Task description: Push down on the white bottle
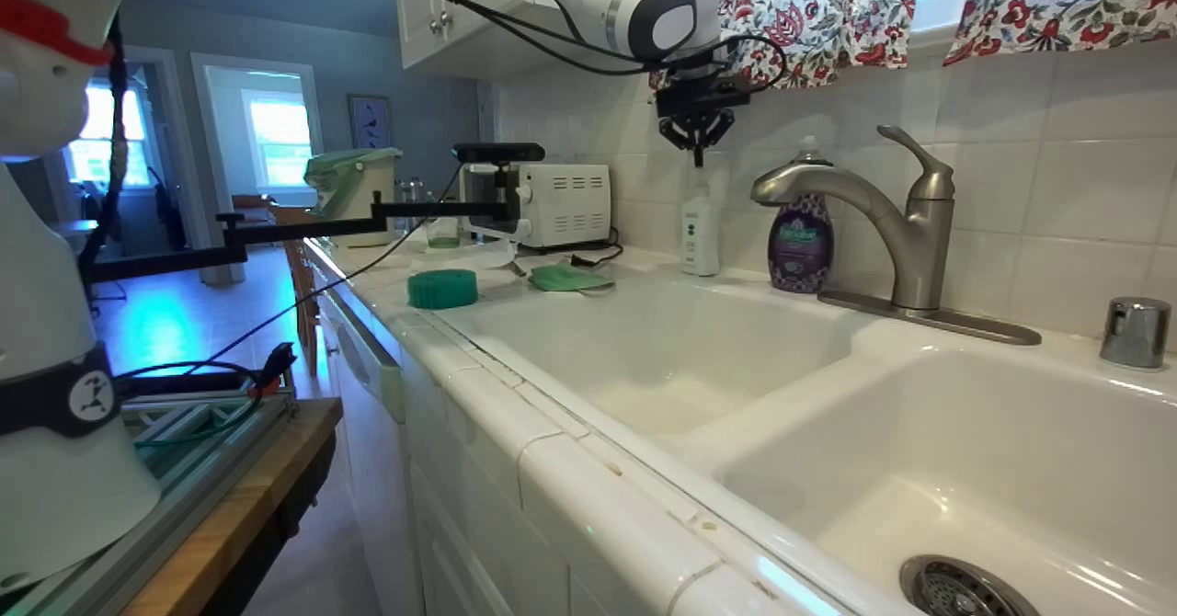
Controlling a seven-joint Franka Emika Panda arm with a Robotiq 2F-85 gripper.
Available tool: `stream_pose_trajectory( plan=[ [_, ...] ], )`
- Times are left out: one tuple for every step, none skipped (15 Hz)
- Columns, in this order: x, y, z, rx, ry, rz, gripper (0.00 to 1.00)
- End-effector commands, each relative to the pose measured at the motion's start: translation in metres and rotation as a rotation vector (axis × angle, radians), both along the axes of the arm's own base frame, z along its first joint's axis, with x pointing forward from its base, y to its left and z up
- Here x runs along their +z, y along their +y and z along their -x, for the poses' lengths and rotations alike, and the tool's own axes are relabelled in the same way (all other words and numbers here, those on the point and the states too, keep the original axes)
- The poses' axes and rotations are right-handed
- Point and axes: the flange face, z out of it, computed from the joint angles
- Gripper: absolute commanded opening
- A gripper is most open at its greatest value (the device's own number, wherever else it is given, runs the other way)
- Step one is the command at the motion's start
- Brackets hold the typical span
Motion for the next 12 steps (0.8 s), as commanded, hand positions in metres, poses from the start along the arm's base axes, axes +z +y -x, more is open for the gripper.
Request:
stream_pose_trajectory(
  plan=[
    [0.003,0.007,0.006,0.03,0.006,0.018,0.0],
    [0.009,0.008,0.008,0.031,-0.006,0.017,0.0],
    [0.013,0.009,0.009,0.033,-0.014,0.017,0.0],
    [0.018,0.009,0.011,0.037,-0.018,0.017,0.0],
    [0.021,0.01,0.012,0.037,-0.024,0.016,0.0],
    [0.024,0.01,0.012,0.036,-0.028,0.016,0.0],
    [0.026,0.009,0.012,0.036,-0.03,0.017,0.0],
    [0.027,0.008,0.013,0.035,-0.028,0.018,0.0],
    [0.029,0.008,0.015,0.036,-0.022,0.02,0.0],
    [0.036,0.008,0.02,0.03,0.01,0.031,0.0],
    [0.04,0.009,0.025,0.028,0.038,0.043,0.0],
    [0.048,0.009,0.032,0.013,0.061,0.076,0.0]
  ],
)
